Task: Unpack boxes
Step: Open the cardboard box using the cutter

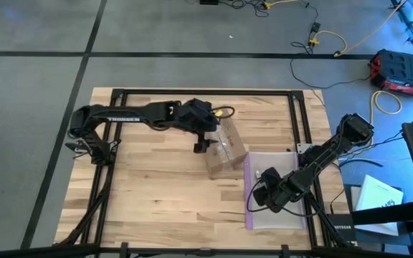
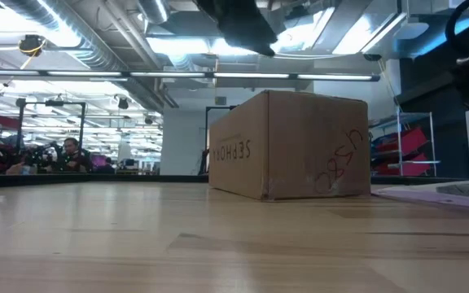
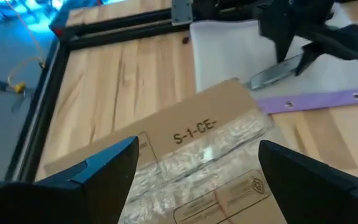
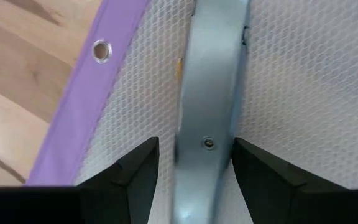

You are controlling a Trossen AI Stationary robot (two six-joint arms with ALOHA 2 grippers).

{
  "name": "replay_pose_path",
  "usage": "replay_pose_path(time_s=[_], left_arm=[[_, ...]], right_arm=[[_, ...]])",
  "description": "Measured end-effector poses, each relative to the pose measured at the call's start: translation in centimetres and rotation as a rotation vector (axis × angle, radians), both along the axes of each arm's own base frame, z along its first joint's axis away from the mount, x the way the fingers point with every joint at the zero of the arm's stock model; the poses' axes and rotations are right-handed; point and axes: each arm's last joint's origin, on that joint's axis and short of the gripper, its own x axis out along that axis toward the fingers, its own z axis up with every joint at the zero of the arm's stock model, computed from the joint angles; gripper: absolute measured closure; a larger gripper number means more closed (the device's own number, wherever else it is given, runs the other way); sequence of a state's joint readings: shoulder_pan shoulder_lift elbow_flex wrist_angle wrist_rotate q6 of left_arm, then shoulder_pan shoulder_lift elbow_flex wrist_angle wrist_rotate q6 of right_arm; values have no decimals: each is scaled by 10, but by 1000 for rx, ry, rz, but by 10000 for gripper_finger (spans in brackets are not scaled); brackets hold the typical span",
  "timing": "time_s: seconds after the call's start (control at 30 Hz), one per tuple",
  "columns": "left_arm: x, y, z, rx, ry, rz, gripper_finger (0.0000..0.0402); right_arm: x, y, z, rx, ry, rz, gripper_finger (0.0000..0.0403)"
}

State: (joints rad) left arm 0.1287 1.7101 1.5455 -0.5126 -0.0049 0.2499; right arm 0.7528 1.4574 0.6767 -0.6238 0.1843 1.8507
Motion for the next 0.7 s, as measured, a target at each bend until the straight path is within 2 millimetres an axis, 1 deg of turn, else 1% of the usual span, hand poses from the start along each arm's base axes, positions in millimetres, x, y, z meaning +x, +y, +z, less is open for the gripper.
replay_pose_path(time_s=[0.1,0.23,0.33,0.4,0.47,0.6,0.63,0.7], left_arm=[[2,2,-7,0,33,12,87],[5,-1,-4,30,0,-23,90],[6,0,-1,35,-28,-23,118],[7,1,4,33,-44,-11,157],[8,1,11,38,-69,-11,210],[7,-1,19,59,-62,-49,352],[6,0,20,58,-61,-45,376],[6,2,23,49,-68,-32,389]], right_arm=[[-1,0,0,3,13,5,217],[0,0,0,4,12,7,217],[0,0,0,11,16,11,217],[-1,0,0,9,16,15,217],[-1,0,0,6,15,28,217],[2,2,4,-1,6,67,217],[2,2,5,-7,5,75,217],[2,2,6,-22,21,79,217]])
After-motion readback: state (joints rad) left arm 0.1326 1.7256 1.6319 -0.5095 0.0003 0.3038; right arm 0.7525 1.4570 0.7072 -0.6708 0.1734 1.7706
